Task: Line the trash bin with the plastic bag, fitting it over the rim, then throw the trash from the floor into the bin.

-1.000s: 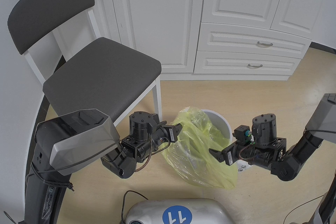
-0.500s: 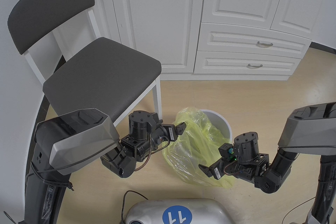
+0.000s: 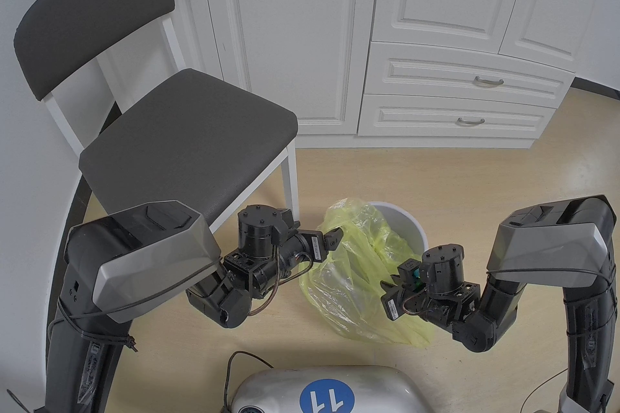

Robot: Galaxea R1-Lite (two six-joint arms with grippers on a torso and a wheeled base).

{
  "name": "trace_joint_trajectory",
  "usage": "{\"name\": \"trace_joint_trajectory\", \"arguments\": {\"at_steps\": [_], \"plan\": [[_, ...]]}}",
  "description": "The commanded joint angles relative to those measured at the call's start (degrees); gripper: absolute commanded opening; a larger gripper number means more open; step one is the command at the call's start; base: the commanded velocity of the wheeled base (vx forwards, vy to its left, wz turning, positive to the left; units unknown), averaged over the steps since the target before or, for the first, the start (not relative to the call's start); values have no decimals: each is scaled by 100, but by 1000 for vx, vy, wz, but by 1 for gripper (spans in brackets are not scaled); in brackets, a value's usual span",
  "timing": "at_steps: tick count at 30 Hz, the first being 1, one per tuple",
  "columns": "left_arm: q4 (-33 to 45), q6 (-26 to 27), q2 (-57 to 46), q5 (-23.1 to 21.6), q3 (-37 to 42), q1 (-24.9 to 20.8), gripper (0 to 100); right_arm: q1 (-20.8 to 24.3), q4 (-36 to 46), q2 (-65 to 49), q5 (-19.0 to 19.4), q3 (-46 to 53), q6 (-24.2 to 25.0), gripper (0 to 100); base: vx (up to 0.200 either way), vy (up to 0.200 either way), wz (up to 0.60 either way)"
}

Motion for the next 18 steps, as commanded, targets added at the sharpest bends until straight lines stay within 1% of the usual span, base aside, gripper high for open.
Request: {"name": "trace_joint_trajectory", "arguments": {"at_steps": [1, 6, 7, 10, 11, 15, 16, 18], "plan": [[4, 6, 36, 7, -18, 8, 100, -147, 7, 3, 1, -46, 22, 0, 0, 0, 0], [4, 85, 62, 16, -27, 16, 100, -358, 69, -234, 19, -117, 22, 0, 0, 0, 0], [4, 164, 89, 16, -27, 16, 100, -455, 86, -295, 36, -169, 22, 0, 0, 0, 0], [4, 217, 124, 16, -27, 8, 100, -543, 86, -313, 54, -248, 31, 0, 0, 0, 0], [4, 296, 150, 60, -27, 8, 100, -648, 86, -295, 80, -372, 57, 0, 0, 0, 0], [22, 437, 194, 218, -45, 8, 100, -797, 113, -225, 107, -670, 356, 0, 0, 0, 0], [22, 472, 194, 227, -45, 8, 100, -850, 183, -181, 159, -811, 550, 0, 0, 0, 0], [22, 498, 194, 227, -45, 8, 100, -920, 297, -137, 282, -1013, 787, 0, 0, 0, 0]]}}
